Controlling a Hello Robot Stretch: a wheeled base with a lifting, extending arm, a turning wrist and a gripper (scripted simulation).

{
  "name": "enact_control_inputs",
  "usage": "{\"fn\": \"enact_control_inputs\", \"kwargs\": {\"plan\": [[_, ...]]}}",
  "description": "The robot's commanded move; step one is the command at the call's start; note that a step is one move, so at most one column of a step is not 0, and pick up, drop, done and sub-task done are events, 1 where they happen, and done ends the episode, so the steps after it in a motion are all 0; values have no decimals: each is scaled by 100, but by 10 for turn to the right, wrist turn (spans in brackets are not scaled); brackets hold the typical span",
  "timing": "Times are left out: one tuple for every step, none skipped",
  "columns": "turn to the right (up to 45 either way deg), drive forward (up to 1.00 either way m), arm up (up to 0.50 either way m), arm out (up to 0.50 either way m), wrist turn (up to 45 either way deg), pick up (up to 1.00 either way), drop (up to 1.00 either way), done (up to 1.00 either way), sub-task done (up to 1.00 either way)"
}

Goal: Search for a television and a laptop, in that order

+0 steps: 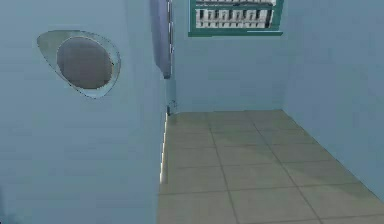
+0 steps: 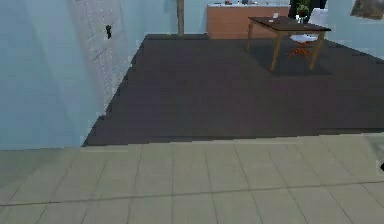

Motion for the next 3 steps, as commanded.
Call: {"fn": "enact_control_inputs", "kwargs": {"plan": [[0,70,0,0,0,0,0,0,0],[-120,0,0,0,0,0,0,0,0],[0,0,0,0,0,0,0,0,100]]}}
